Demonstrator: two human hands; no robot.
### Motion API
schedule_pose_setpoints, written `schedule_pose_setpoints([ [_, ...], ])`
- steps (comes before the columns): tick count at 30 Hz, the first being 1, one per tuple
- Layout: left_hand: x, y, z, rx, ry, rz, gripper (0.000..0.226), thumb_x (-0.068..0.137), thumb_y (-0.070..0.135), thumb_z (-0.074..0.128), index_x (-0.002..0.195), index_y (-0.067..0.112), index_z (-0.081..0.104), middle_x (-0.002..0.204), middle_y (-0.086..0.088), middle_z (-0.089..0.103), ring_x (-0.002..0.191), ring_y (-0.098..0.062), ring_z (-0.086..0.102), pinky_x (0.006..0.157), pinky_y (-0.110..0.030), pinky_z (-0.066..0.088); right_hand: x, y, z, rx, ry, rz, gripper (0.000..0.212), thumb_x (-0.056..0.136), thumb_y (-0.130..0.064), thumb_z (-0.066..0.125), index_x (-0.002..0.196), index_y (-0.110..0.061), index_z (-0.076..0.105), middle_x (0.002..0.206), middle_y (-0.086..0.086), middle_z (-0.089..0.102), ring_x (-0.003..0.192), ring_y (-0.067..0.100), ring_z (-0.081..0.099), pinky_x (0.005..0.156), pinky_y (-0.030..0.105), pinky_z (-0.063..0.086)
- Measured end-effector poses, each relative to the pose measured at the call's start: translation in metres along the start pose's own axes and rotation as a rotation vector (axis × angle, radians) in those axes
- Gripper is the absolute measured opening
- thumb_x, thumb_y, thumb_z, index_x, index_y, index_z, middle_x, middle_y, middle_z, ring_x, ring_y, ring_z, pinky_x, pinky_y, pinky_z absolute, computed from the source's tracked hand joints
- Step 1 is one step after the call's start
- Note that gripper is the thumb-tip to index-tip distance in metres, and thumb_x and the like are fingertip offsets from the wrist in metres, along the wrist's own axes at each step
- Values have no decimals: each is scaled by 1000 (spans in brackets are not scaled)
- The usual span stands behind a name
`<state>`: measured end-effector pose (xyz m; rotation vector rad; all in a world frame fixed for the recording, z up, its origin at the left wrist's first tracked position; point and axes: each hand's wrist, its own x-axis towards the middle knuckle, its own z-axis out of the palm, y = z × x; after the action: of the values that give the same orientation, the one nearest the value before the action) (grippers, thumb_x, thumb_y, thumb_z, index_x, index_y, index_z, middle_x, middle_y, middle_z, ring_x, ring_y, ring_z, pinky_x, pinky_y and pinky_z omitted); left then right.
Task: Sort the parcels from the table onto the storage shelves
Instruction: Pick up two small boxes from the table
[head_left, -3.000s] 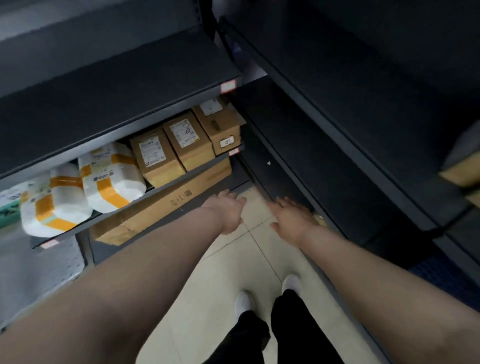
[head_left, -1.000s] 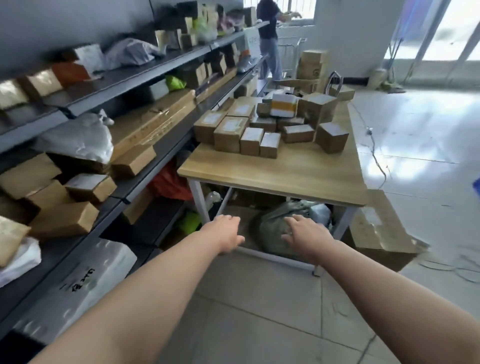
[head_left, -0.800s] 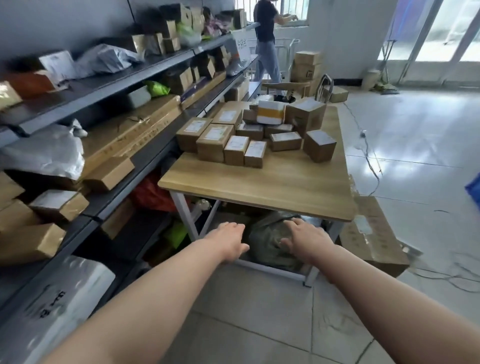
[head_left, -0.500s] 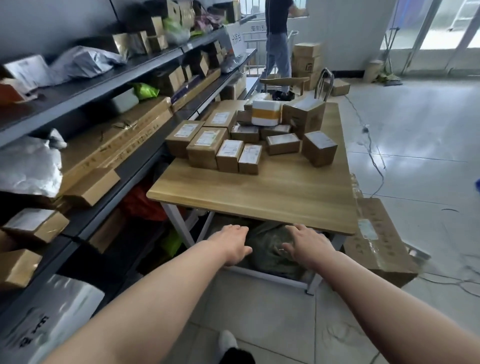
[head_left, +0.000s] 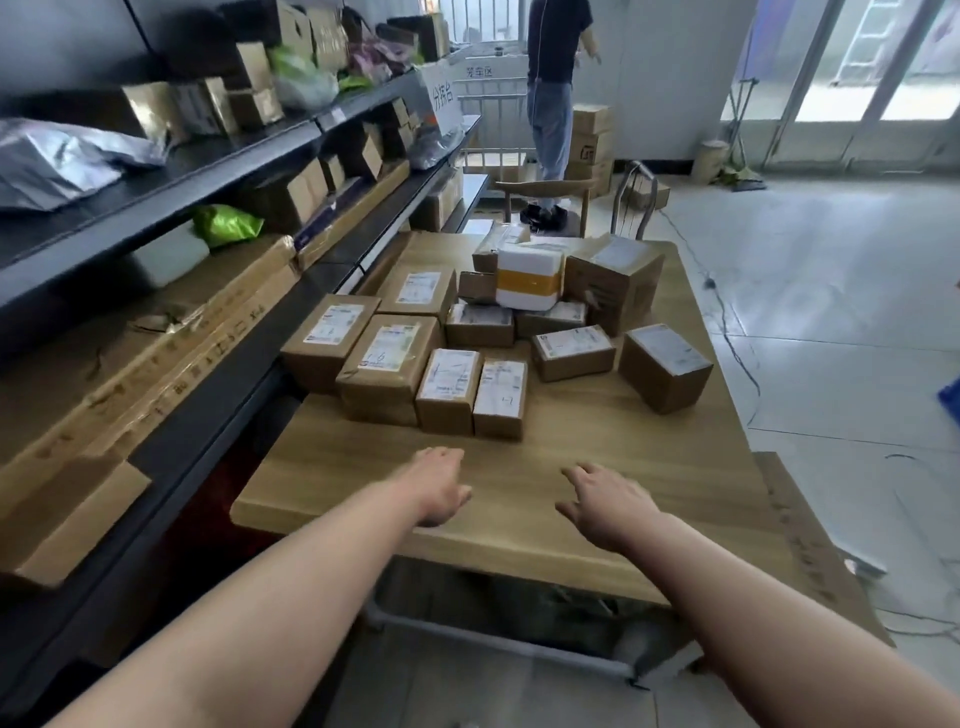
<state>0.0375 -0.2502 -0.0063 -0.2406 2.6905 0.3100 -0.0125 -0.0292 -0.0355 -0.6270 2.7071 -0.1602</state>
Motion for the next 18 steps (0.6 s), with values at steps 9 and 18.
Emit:
schedule_pose_setpoints([
  [9, 73, -26, -29, -3, 21, 6, 59, 98, 38, 49, 149, 17, 29, 156, -3, 27, 144, -23, 22, 114, -40, 25, 100, -31, -8, 6, -35, -40, 57, 96, -44, 48, 145, -21, 33, 149, 3, 35, 132, 26, 40, 101, 41, 40],
  [18, 93, -44, -43, -27, 3, -101, 65, 99, 37, 49, 153, 17, 20, 161, -1, 18, 148, -18, 14, 117, -37, 20, 184, -54, -2, -115, -14, -217, 68, 95, -44, 47, 149, -16, 18, 161, 4, 5, 148, 26, 0, 114, 47, 18],
])
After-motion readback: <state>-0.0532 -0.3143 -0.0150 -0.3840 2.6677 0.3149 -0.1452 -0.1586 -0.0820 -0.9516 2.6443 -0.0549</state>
